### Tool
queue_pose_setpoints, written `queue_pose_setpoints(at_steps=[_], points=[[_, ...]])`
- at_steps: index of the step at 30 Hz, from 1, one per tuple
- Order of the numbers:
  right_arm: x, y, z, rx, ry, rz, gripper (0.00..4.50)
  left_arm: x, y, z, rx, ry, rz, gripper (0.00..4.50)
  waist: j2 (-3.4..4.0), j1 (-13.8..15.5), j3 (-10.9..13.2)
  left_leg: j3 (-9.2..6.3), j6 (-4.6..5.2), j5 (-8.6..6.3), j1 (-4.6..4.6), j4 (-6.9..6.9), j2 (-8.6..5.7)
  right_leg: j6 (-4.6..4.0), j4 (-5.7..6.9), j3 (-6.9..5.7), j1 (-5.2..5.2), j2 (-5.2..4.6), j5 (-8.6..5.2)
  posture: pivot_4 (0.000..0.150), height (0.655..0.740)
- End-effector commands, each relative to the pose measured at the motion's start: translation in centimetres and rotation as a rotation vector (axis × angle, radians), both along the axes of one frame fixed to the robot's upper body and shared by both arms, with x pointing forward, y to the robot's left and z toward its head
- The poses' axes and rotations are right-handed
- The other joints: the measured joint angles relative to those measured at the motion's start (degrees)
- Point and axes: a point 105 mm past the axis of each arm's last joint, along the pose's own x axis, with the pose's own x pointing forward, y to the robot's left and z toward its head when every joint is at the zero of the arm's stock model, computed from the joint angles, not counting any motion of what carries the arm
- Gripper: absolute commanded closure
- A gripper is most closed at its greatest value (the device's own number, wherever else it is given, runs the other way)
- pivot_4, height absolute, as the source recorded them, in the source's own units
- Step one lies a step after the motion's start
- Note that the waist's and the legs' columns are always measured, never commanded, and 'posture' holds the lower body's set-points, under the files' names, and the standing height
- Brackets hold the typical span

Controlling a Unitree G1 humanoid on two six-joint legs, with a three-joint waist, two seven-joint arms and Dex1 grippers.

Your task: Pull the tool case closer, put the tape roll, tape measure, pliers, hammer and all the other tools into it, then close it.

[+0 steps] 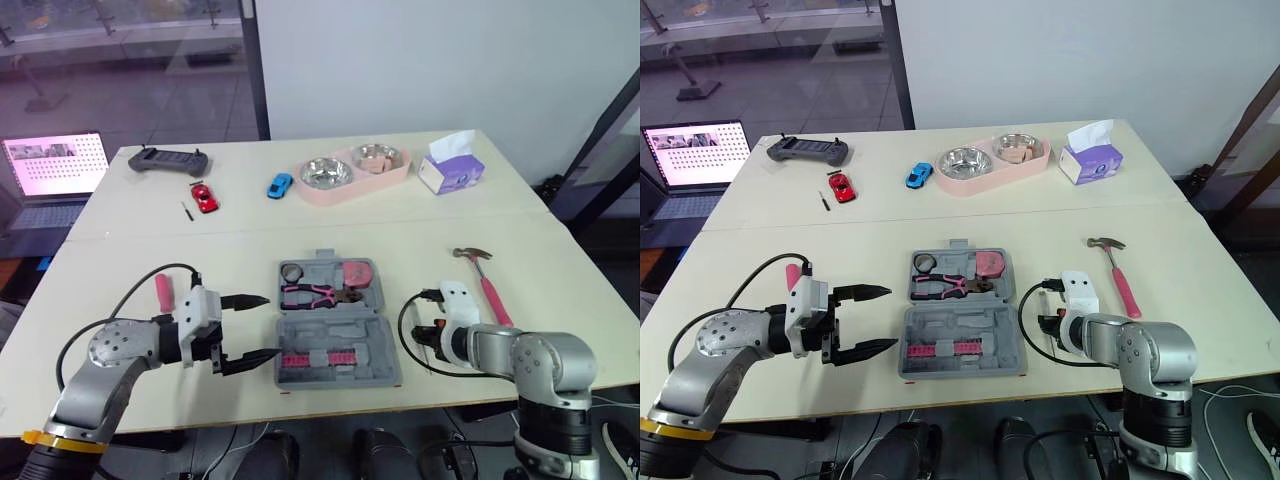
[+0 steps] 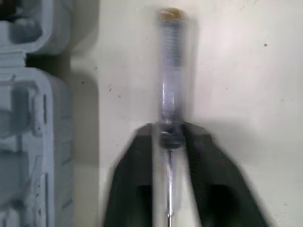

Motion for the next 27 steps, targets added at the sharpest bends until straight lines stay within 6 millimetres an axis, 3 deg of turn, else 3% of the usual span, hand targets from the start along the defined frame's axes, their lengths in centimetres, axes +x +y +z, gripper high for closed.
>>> queue_pose_setpoints(at_steps=[1, 3, 9, 14, 18, 22, 27], points=[[-0.3, -0.4, 0.0, -0.061, -0.063, -0.041, 1.7, -0.2, 0.0, 0.9, 0.003, -0.034, -0.006, 0.0, 0.0, 0.0, 0.0, 0.0, 0.0, 0.0, 0.0, 0.03, 0.0, 0.0, 0.0, 0.0, 0.01, 0.0, 0.0, 0.15, 0.74], [-0.5, 0.0, 0.1, -0.065, -0.119, -0.039, 0.76, -0.2, 0.1, 0.9, 0.003, -0.033, -0.004, 0.0, 0.0, 0.1, 0.0, -0.02, 0.01, -0.01, 0.0, 0.07, 0.0, 0.01, 0.0, -0.01, 0.04, 0.01, -0.01, 0.15, 0.74], [-1.9, -0.4, 0.3, -0.21, -0.352, -0.02, 0.76, -0.3, 0.3, 1.0, 0.007, -0.03, -0.003, 0.0, 0.02, -0.1, 0.0, 0.0, 0.05, -0.03, -0.01, 0.07, 0.0, 0.06, 0.0, -0.02, 0.03, 0.02, -0.04, 0.15, 0.74], [-2.9, -0.1, -0.5, -0.226, -0.445, -0.052, 0.76, -0.1, 0.3, 1.2, 0.008, -0.032, -0.004, 0.0, 0.02, -0.3, 0.0, 0.0, 0.05, -0.03, 0.0, 0.08, 0.07, 0.05, 0.02, -0.01, 0.02, 0.07, -0.05, 0.15, 0.74], [-2.7, 0.5, -0.8, -0.194, -0.506, -0.061, 0.76, 0.1, 0.2, 1.2, 0.011, -0.031, -0.009, 0.0, 0.02, -0.3, 0.0, 0.01, 0.04, -0.03, 0.01, 0.08, 0.08, 0.05, 0.02, -0.01, 0.02, 0.09, -0.06, 0.15, 0.74], [-2.5, 1.2, -1.8, -0.215, -0.522, -0.033, 0.76, 0.3, 0.1, 1.4, 0.009, -0.033, -0.019, 0.0, 0.02, -0.2, 0.0, 0.0, 0.04, -0.03, 0.01, 0.09, 0.07, 0.04, 0.02, -0.01, 0.02, 0.09, -0.06, 0.15, 0.74], [-2.9, 0.6, -3.3, -0.199, -0.464, -0.109, 0.76, 0.5, 0.1, 1.5, 0.013, -0.037, -0.022, 0.0, 0.03, -0.1, 0.0, 0.0, 0.04, -0.03, 0.02, 0.1, 0.07, -0.08, 0.03, 0.0, 0.02, 0.09, -0.12, 0.15, 0.74]])
